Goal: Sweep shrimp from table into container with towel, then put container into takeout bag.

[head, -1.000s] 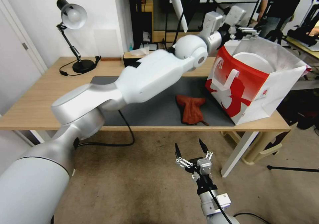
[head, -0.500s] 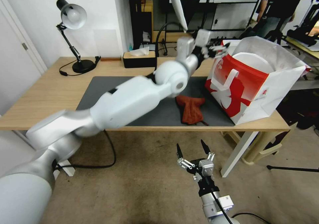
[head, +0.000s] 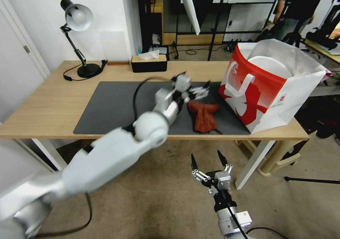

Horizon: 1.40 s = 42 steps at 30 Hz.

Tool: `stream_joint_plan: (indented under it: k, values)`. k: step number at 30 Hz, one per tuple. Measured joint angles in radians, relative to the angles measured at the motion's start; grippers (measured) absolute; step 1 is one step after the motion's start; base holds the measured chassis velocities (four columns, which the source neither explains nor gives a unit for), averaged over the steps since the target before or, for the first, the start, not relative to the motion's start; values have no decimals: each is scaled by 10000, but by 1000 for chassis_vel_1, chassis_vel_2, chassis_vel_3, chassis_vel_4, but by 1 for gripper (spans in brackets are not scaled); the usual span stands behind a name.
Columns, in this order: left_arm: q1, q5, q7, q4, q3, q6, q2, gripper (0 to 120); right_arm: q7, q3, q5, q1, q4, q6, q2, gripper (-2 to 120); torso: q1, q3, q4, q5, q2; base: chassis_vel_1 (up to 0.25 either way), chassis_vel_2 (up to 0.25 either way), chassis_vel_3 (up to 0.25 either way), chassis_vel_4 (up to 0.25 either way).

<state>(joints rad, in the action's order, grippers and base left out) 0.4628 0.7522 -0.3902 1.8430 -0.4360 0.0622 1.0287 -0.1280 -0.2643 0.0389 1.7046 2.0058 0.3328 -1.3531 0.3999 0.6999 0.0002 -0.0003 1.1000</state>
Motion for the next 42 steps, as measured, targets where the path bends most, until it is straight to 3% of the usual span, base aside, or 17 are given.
stream_joint_plan:
  k: [2, 4, 5, 7, 8, 10, 12, 13, 15, 16, 18, 20, 22, 24, 26, 30, 42]
  values:
    - [1324, -523, 17, 588, 1059, -222, -540, 100, -63, 42, -139, 6, 70, -14, -80, 100, 0, -1, -3, 2, 0, 0, 0, 0, 0]
    - [1554, -615, 37, 683, 1294, -265, -616, 100, -74, 47, -161, 17, 89, -14, -100, 100, 1, -1, -4, 2, 0, 0, 0, 0, 0]
    - [2698, -1124, 188, 1068, 2301, -485, -947, 100, -144, 88, -287, 90, 187, -14, -182, 100, 0, -1, -1, 2, 0, 0, 0, 0, 0]
    - [3760, -1566, 373, 1346, 3014, -726, -1168, 100, -226, 106, -407, 122, 252, -14, -249, 100, 0, -1, 0, -1, -1, 0, 0, 0, 0]
    - [3760, -1566, 373, 1346, 3014, -726, -1168, 100, -226, 106, -407, 122, 252, -14, -249, 100, 0, -1, 0, -1, -1, 0, 0, 0, 0]
    - [5367, -2148, 554, 1691, 4125, -1159, -1355, 100, -412, 127, -556, 150, 329, -15, -287, 100, 0, 0, -3, 2, -1, 0, 0, 0, 0]
    - [5700, -2263, 582, 1737, 4321, -1273, -1383, 100, -453, 134, -577, 148, 343, -18, -288, 100, 0, 0, -5, 1, -1, 0, 0, 0, 0]
    - [6708, -2621, 648, 1851, 4954, -1650, -1438, 100, -579, 149, -616, 144, 395, -41, -284, 100, 0, 0, 2, -1, -1, 0, 0, 0, 0]
    - [7612, -2921, 620, 1975, 5511, -2007, -1448, 100, -751, 151, -640, 140, 471, -97, -271, 100, -1, -1, 1, 1, 0, 0, 0, 0, 0]
    - [7612, -2921, 620, 1975, 5511, -2007, -1448, 100, -751, 151, -640, 140, 471, -97, -271, 100, -1, -1, 1, 1, 0, 0, 0, 0, 0]
    - [8546, -3410, 467, 2073, 6082, -2451, -1376, 100, -962, 69, -654, 128, 561, -163, -263, 100, -1, 0, 0, 2, 0, 0, 0, 0, 0]
    - [8617, -3458, 459, 2081, 6135, -2493, -1364, 100, -980, 56, -654, 124, 573, -172, -262, 100, 0, 0, -1, 2, 0, 0, 0, 0, 0]
    - [9789, -4085, 305, 2171, 6818, -3047, -997, 100, -1098, -140, -450, 70, 685, -263, -271, 100, 0, 0, 0, 3, 0, 0, 0, 0, 0]
    - [9989, -4210, 262, 2169, 6915, -3143, -907, 100, -1099, -212, -410, 46, 691, -263, -276, 100, 0, 0, -2, 3, -1, 0, 0, 0, 0]
    - [10672, -4572, 181, 2062, 7227, -3446, -619, 100, -1140, -436, -325, -33, 708, -272, -278, 100, 0, 0, -1, 4, 0, 0, 0, 0, 0]
    - [11372, -4697, 81, 1851, 7552, -3707, -341, 100, -1193, -748, -241, -114, 715, -288, -209, 100, 0, 0, 0, 3, 0, 0, 0, 0, 0]
    - [11739, -4682, -4, 1468, 7700, -4093, 86, 100, -1180, -908, -71, -136, 773, -384, -81, 100, 2, 0, -3, 2, 0, 0, 0, 0, 0]
